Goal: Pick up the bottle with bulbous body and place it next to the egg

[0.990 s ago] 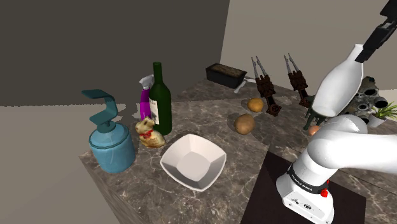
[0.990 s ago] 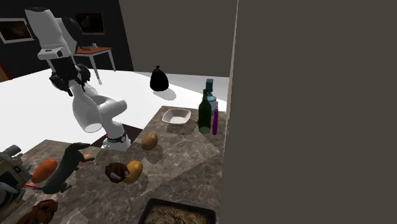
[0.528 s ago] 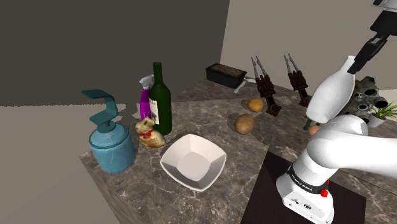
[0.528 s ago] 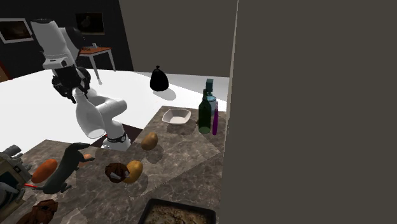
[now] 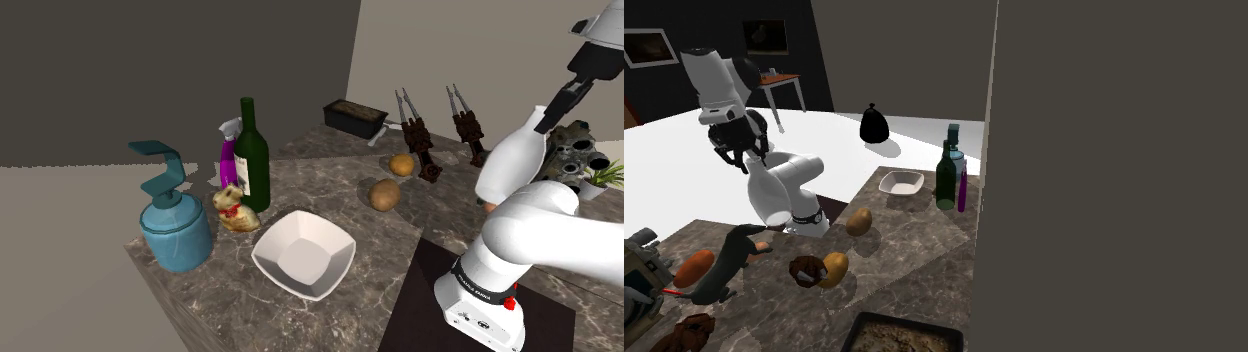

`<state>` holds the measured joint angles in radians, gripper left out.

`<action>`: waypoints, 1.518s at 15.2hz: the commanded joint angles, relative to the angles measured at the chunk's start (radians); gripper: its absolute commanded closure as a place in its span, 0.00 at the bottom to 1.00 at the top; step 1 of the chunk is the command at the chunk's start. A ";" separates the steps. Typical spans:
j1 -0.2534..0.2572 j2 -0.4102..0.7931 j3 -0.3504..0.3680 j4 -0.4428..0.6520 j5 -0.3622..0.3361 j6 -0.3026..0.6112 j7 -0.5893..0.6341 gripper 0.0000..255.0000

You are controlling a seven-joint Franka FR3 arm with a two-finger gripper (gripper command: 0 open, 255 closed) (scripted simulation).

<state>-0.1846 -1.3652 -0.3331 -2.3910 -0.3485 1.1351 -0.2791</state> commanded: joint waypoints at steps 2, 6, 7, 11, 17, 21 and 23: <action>-0.008 -0.036 -0.010 -0.056 -0.010 0.020 0.003 1.00; -0.018 -0.079 -0.026 -0.122 -0.027 0.044 0.005 1.00; -0.021 -0.089 -0.031 -0.138 -0.031 0.049 0.005 1.00; -0.034 -0.132 -0.050 -0.203 -0.051 0.071 0.005 1.00; -0.056 -0.196 -0.085 -0.297 -0.085 0.101 0.004 1.00; -0.058 -0.201 -0.089 -0.305 -0.088 0.103 0.004 1.00; -0.058 -0.201 -0.089 -0.305 -0.088 0.103 0.004 1.00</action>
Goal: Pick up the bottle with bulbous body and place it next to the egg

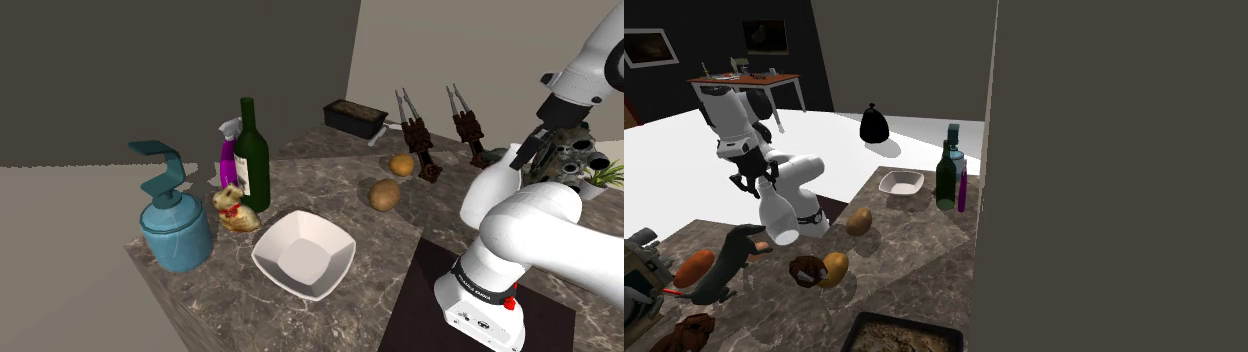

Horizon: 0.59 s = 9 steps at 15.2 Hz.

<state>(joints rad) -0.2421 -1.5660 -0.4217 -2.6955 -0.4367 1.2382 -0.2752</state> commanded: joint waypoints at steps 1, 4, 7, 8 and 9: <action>0.000 -0.001 0.000 0.000 0.000 0.000 0.000 1.00; 0.000 -0.001 0.000 0.000 0.000 0.000 0.000 0.00; 0.000 -0.001 0.000 0.000 0.000 0.000 0.000 0.00; 0.000 -0.001 0.000 0.000 0.000 0.000 0.000 0.00; 0.009 0.023 0.016 0.038 0.014 -0.014 0.000 0.00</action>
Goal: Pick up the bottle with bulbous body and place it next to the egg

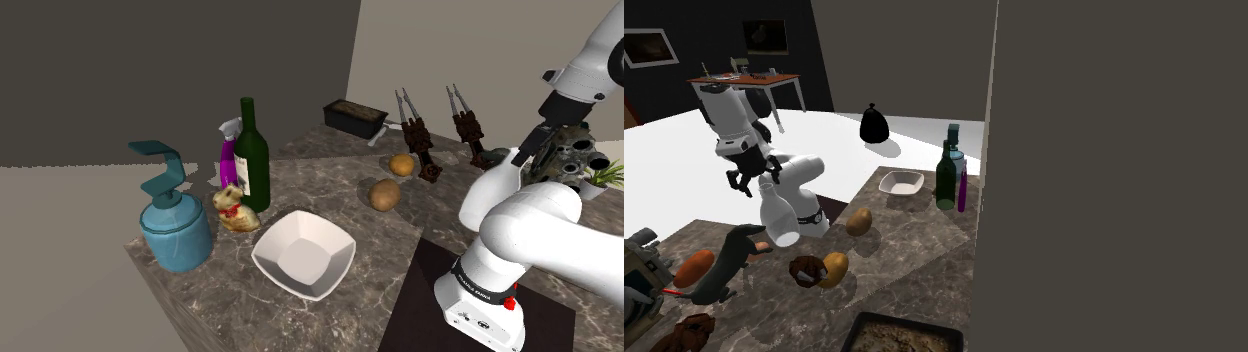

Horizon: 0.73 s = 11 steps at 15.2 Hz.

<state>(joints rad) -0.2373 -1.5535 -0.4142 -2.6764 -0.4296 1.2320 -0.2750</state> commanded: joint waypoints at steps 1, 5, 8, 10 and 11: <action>0.012 0.035 0.022 0.058 0.021 -0.023 -0.001 0.00; 0.025 0.079 0.045 0.130 0.043 -0.050 -0.003 0.00; 0.025 0.079 0.045 0.130 0.043 -0.050 -0.003 0.00; 0.025 0.079 0.045 0.130 0.043 -0.050 -0.003 0.00; 0.025 0.079 0.045 0.130 0.043 -0.050 -0.003 0.00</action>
